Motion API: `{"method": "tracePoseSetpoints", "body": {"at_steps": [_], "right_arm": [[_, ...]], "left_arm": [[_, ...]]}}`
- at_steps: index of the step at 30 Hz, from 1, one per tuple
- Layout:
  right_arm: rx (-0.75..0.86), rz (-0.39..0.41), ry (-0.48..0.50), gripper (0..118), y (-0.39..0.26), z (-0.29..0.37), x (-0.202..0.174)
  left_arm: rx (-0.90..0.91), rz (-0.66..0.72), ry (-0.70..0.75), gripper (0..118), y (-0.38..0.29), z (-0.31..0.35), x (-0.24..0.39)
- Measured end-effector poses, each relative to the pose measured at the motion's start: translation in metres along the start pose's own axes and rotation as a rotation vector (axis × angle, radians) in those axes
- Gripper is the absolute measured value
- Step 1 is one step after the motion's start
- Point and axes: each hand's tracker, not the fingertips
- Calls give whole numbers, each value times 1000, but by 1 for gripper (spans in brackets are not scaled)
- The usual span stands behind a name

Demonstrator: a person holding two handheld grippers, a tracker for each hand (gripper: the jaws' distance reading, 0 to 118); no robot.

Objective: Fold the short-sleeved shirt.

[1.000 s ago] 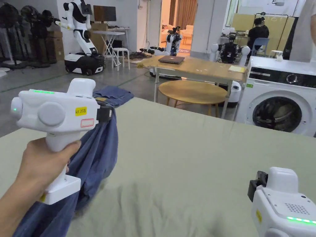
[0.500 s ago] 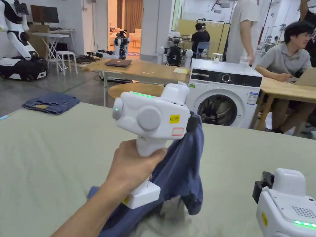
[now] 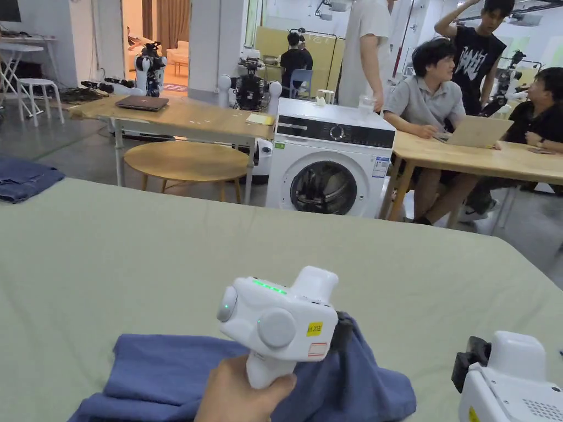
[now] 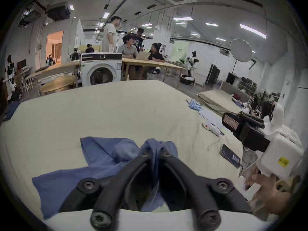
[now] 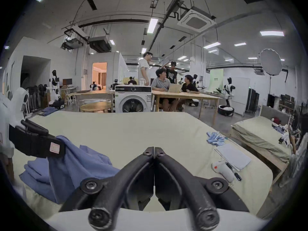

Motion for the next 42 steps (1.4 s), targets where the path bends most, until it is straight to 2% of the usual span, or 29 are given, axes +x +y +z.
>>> {"method": "tracePoseSetpoints", "body": {"at_steps": [2,3,5,13,14,16,17,20,25,30,34,41,42], "right_arm": [[-4,-1,16,0,-2,0,-3],[-6,2,23,0,-2,0,-7],[-1,5,42,0,1,2,-15],[53,27,123,0,17,7,-62],[59,29,140,0,18,8,-69],[60,41,156,0,18,8,-82],[62,47,162,0,18,8,-88],[60,47,196,0,18,7,-103],[46,41,232,0,17,0,-119],[37,43,255,0,18,-7,-129],[26,53,266,0,19,-15,-131],[5,65,244,0,19,-27,-121],[0,67,239,0,18,-29,-118]], "left_arm": [[-1,0,-6,44,-3,7,-2],[9,-9,-2,44,-4,12,-3],[46,-44,64,53,-3,25,-4],[222,18,273,53,-24,97,-44],[244,29,309,50,-31,107,-50],[263,45,358,19,-42,124,-62],[266,58,385,8,-47,130,-67],[265,113,458,0,-63,151,-89],[236,203,517,0,-74,170,-134],[192,235,541,0,-68,171,-176],[56,336,530,0,-53,148,-224],[-229,479,417,0,-40,83,-296],[-273,500,399,12,-42,72,-303]]}}
